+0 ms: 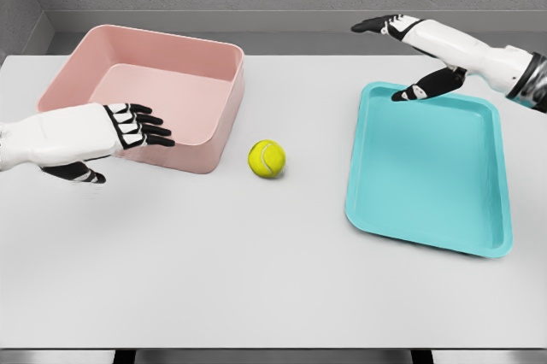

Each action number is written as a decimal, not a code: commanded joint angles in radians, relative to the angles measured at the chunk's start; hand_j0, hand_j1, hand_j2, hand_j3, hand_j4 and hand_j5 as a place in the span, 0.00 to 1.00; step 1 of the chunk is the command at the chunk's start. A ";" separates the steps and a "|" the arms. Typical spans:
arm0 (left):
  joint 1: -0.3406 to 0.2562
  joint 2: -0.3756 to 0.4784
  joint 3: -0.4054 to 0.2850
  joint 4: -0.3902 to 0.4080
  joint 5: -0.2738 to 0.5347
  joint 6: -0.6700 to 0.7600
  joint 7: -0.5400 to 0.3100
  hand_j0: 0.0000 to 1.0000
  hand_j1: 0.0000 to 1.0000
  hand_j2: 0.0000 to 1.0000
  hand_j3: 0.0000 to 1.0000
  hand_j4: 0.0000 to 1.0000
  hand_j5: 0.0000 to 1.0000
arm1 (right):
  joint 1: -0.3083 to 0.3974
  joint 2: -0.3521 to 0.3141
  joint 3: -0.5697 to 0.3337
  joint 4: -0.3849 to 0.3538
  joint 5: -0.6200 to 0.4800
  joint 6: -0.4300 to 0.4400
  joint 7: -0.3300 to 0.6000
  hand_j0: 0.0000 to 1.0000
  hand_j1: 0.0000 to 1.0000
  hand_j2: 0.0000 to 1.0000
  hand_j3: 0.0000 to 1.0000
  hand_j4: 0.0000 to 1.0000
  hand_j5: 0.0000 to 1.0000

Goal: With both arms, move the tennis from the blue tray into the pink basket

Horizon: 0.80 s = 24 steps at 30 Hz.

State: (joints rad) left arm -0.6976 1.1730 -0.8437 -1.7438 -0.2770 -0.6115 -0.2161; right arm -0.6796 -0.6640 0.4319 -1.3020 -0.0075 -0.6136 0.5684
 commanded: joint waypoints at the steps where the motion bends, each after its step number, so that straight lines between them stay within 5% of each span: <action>1: -0.003 -0.058 -0.002 0.000 0.007 0.001 -0.034 1.00 1.00 1.00 1.00 1.00 1.00 | 0.000 -0.011 -0.002 0.000 -0.008 0.003 -0.001 1.00 1.00 1.00 1.00 1.00 1.00; 4: -0.049 -0.124 -0.018 0.000 0.010 0.001 -0.049 1.00 1.00 1.00 1.00 1.00 1.00 | 0.005 -0.022 -0.021 0.000 -0.008 0.003 -0.001 1.00 1.00 1.00 1.00 1.00 1.00; 6: -0.141 -0.200 -0.094 -0.002 0.021 0.001 -0.103 1.00 1.00 1.00 1.00 1.00 1.00 | 0.009 -0.034 -0.038 -0.002 -0.008 0.003 -0.001 1.00 1.00 1.00 1.00 1.00 1.00; 12: -0.203 -0.331 -0.103 0.004 0.018 0.001 -0.154 1.00 1.00 1.00 1.00 1.00 1.00 | 0.023 -0.052 -0.059 -0.005 -0.011 0.003 -0.001 1.00 1.00 1.00 1.00 1.00 1.00; 16: -0.269 -0.418 -0.183 0.007 0.015 0.050 -0.169 1.00 1.00 1.00 1.00 1.00 1.00 | 0.025 -0.054 -0.067 -0.005 -0.011 0.003 -0.001 1.00 1.00 1.00 1.00 1.00 1.00; 22: -0.322 -0.578 -0.245 0.224 0.010 0.191 -0.169 1.00 1.00 1.00 1.00 1.00 1.00 | 0.046 -0.075 -0.102 -0.002 -0.011 0.003 -0.001 1.00 1.00 1.00 1.00 1.00 1.00; 24: -0.321 -0.581 -0.282 0.233 0.010 0.225 -0.169 1.00 1.00 1.00 1.00 1.00 1.00 | 0.061 -0.080 -0.145 0.009 -0.012 0.003 0.001 1.00 1.00 1.00 1.00 1.00 1.00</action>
State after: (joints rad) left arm -1.0186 0.6231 -1.0985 -1.5590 -0.2709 -0.4230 -0.3849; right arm -0.6151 -0.7343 0.3162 -1.2975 -0.0124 -0.6140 0.5690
